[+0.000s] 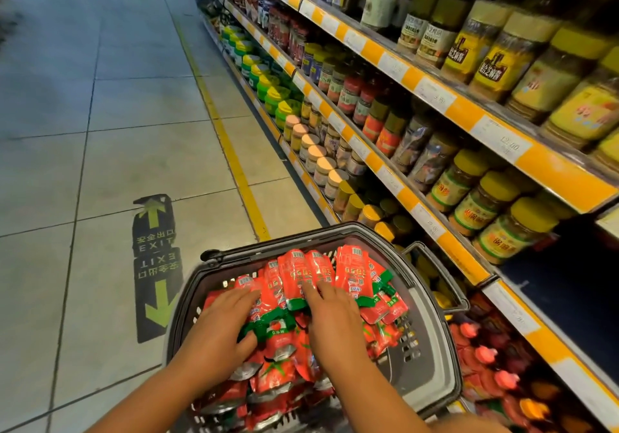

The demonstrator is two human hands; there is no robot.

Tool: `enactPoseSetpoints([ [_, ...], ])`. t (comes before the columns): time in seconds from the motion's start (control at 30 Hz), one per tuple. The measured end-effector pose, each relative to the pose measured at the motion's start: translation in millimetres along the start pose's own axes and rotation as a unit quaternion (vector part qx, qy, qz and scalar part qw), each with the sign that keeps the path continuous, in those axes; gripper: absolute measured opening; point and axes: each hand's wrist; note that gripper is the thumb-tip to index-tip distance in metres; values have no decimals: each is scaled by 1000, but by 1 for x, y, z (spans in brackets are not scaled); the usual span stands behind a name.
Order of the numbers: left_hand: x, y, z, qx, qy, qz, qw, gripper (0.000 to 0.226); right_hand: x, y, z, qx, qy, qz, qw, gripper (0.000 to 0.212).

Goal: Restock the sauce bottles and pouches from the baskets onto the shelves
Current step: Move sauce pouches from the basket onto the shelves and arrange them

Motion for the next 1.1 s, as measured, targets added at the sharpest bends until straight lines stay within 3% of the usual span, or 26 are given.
enactPoseSetpoints([
  [0.23, -3, 0, -17, -75, -88, -5, 993, 46, 3, -9, -9, 6, 43, -20, 999, 59],
  [0.5, -7, 18, -24, -131, -153, -39, 979, 16, 4, -18, -43, -80, 243, 33, 966, 15],
  [0.63, -4, 21, -15, -92, -144, -59, 984, 34, 3, -21, -50, -95, 350, 49, 931, 15],
  [0.73, 0, 19, -10, -86, -140, -60, 985, 41, 0, -21, -47, -86, 340, 62, 934, 13],
  [0.93, -6, 18, -10, -128, -156, -84, 976, 45, 3, -18, -44, -24, 336, 92, 937, 33],
  [1.1, -11, 16, -14, -153, -194, -111, 963, 33, -4, -21, -42, -12, 361, 127, 924, 46],
])
Point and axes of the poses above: each hand's wrist, its own y-axis towards the middle knuckle, its own z-axis out of the palm, x = y × z, and after that the axes turned 7 degrees about z, right-handed
